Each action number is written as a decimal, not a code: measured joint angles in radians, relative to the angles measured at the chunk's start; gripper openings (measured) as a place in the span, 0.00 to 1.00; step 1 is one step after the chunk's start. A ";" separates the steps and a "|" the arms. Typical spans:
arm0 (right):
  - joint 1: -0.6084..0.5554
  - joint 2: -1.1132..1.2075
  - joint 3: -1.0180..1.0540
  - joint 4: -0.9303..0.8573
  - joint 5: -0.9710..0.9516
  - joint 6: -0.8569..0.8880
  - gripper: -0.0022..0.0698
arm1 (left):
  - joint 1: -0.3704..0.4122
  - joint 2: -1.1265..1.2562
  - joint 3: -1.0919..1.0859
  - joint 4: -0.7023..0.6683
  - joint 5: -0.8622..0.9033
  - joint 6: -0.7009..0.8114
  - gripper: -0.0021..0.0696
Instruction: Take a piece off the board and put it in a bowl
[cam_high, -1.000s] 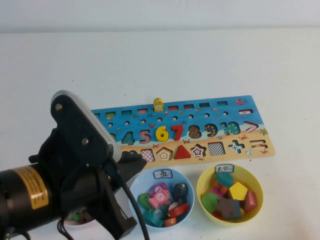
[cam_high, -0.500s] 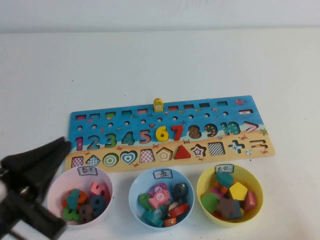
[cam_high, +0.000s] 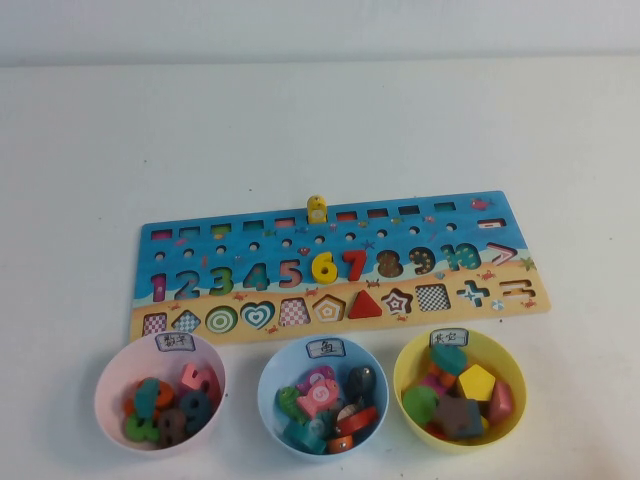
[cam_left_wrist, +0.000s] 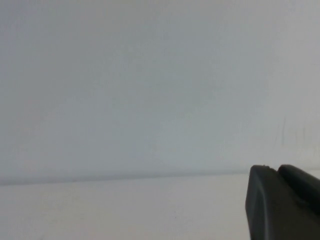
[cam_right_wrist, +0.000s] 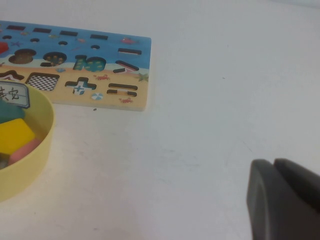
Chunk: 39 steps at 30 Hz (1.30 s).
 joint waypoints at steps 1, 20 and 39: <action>0.000 0.000 0.000 0.000 0.000 0.000 0.01 | 0.003 -0.005 0.000 0.000 0.008 -0.005 0.03; 0.000 0.000 0.000 0.000 0.000 0.000 0.01 | 0.005 -0.014 0.004 0.062 0.560 -0.024 0.03; 0.000 0.000 0.000 0.000 0.000 0.000 0.01 | 0.005 -0.014 0.004 0.062 0.560 -0.024 0.03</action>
